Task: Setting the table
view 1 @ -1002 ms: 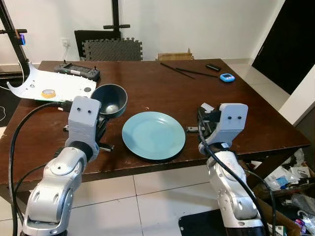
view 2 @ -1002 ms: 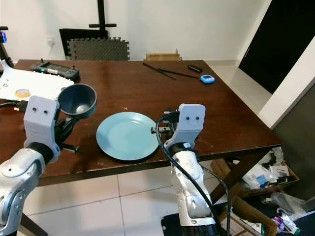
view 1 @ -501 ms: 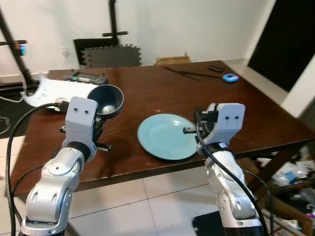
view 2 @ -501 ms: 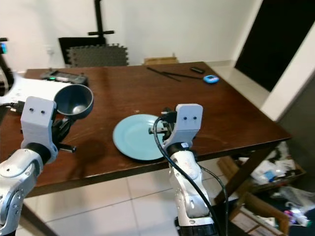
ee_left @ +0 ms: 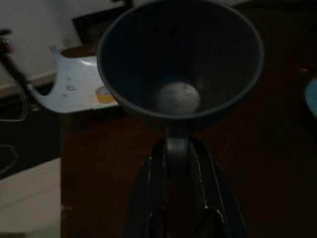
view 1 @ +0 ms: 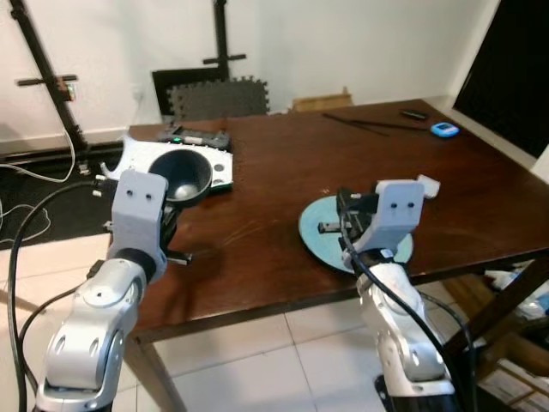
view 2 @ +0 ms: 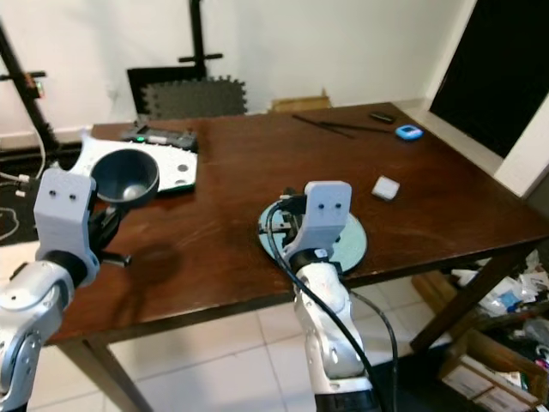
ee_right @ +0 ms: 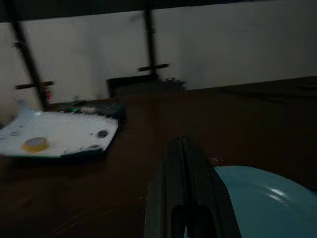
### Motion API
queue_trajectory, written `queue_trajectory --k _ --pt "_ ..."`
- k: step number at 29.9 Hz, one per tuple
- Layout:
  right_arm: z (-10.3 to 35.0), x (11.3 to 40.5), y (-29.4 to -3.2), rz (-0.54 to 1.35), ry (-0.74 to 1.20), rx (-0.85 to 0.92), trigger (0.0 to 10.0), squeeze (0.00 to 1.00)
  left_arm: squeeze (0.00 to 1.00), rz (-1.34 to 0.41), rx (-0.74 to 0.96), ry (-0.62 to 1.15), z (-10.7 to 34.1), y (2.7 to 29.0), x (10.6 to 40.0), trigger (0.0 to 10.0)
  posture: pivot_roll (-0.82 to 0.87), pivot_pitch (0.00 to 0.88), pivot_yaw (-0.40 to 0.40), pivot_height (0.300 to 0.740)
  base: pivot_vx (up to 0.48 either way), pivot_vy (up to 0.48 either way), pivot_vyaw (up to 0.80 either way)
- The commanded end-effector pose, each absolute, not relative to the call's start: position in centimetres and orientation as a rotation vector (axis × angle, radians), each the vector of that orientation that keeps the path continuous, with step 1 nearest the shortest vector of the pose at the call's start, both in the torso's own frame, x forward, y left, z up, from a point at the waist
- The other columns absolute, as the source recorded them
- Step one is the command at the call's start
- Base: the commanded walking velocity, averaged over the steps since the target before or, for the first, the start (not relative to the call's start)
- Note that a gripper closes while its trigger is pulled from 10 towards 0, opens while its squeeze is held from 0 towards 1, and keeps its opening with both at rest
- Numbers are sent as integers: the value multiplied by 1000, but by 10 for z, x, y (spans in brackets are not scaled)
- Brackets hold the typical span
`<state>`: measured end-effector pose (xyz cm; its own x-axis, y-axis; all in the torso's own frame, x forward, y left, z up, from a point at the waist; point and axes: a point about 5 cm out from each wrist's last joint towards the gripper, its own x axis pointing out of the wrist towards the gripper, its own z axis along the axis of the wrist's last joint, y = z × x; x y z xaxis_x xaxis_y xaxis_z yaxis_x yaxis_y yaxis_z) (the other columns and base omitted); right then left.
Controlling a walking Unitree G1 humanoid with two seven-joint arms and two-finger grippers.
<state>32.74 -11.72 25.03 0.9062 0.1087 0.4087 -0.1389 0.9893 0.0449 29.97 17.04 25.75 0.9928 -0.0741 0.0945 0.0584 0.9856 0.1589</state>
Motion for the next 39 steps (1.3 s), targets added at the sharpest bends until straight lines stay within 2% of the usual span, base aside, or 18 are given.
queue_trajectory --k 1,18,39 --pt "248 327 -117 126 -411 81 10000 0 0 -68 160 -107 258 170 299 10000 64 112 -5 740 0 405 0" --pt "247 327 -116 131 -409 81 10000 0 0 -63 162 -106 258 172 299 10000 66 112 -3 740 0 396 0" --pt "247 328 -116 134 -409 84 10000 0 0 -63 163 -110 259 171 300 10000 68 108 -1 740 0 387 778"
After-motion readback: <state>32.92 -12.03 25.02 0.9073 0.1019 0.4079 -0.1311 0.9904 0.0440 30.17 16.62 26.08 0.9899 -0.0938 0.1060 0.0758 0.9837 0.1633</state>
